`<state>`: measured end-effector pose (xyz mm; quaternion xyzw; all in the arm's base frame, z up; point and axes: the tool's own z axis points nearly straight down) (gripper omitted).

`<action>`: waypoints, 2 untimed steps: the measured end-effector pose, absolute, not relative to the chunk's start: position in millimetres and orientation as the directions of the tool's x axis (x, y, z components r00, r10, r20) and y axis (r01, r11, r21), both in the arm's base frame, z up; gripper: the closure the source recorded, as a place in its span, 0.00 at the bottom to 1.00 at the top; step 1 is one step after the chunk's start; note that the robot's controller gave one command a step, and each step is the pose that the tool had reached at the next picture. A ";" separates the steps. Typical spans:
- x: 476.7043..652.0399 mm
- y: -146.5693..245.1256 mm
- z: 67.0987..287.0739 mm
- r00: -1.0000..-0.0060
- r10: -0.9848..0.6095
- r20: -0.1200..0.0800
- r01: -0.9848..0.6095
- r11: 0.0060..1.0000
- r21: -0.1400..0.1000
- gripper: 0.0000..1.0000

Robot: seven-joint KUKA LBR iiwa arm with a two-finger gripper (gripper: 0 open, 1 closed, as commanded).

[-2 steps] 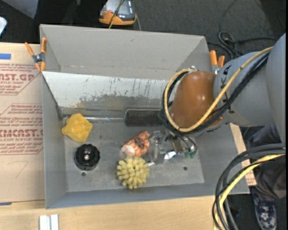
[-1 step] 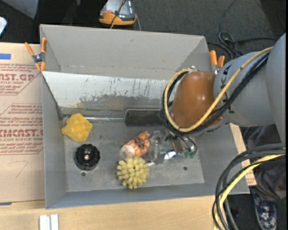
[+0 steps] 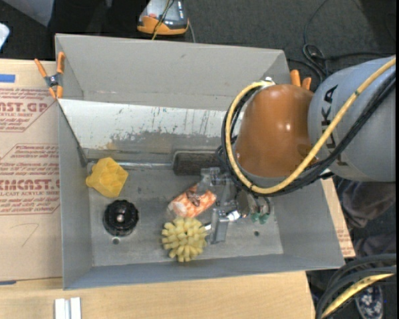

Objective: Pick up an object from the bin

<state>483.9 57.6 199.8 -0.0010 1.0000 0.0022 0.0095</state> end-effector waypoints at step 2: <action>490.6 49.5 116.4 -0.976 -0.218 -0.029 -0.218 0.976 0.001 0.00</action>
Offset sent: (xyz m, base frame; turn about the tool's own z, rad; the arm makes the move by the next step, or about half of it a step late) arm 0.0069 -0.0087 -0.0821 -0.2188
